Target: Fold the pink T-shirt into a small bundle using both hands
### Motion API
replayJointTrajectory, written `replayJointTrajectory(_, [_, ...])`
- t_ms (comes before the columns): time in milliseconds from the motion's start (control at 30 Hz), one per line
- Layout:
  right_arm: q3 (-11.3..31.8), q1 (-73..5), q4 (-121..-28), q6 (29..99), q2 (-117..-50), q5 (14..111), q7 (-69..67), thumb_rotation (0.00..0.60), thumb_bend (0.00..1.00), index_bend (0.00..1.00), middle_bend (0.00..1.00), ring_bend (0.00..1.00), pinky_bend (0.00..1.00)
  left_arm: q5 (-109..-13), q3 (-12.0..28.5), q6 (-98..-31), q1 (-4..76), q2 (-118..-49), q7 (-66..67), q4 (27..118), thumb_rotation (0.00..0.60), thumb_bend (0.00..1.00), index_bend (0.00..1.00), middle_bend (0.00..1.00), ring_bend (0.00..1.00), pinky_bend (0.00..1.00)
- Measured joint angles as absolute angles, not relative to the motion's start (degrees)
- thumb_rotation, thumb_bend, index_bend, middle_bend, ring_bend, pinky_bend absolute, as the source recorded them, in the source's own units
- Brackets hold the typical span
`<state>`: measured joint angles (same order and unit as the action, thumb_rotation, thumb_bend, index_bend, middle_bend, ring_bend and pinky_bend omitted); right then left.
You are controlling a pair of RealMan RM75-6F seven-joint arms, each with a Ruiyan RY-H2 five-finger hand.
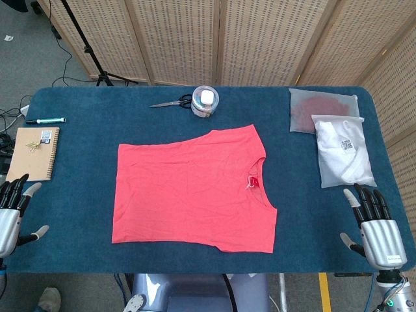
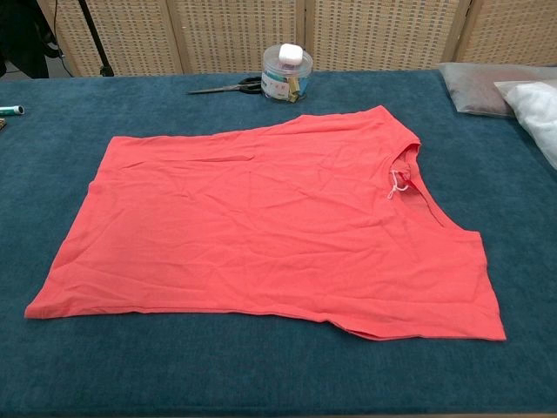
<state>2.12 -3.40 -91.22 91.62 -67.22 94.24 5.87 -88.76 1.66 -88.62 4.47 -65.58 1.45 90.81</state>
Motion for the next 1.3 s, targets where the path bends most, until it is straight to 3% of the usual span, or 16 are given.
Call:
replayJointTrajectory(233, [0.16, -4.28, -90.83, 89.65, -67.02, 97.45, 5.2, 0.6, 0.0, 0.02, 0.0, 0.0, 0.0, -88.37, 1.81, -88.09, 4.61, -65.32, 1.54, 91.27, 0.6, 0.0, 0.0, 0.0, 0.0, 0.0])
replayJointTrajectory(600, [-3.95, -8.15, -91.8, 83.21, -68.23, 106.36, 8.01, 0.6, 0.0, 0.28, 0.0, 0.0, 0.0, -87.94, 2.09, -88.39, 4.42, -64.73, 1.74, 92.54, 0.6, 0.0, 0.0, 0.0, 0.0, 0.0])
replayJointTrajectory(1100, [-3.35, -13.42, -89.45, 68.21, -82.51, 103.35, 24.07, 0.6, 0.0, 0.4, 0.0, 0.0, 0.0, -87.09, 2.13, -86.61, 4.92, -65.09, 2.4, 92.26, 0.6, 0.0, 0.0, 0.0, 0.0, 0.0])
replayJointTrajectory(1300, [-2.77, -14.38, -87.45, 66.36, -85.63, 100.49, 26.18, 0.6, 0.1, 0.41, 0.0, 0.0, 0.0, -86.62, 2.31, -86.27, 5.0, -65.07, 2.11, 92.08, 0.6, 0.0, 0.0, 0.0, 0.0, 0.0])
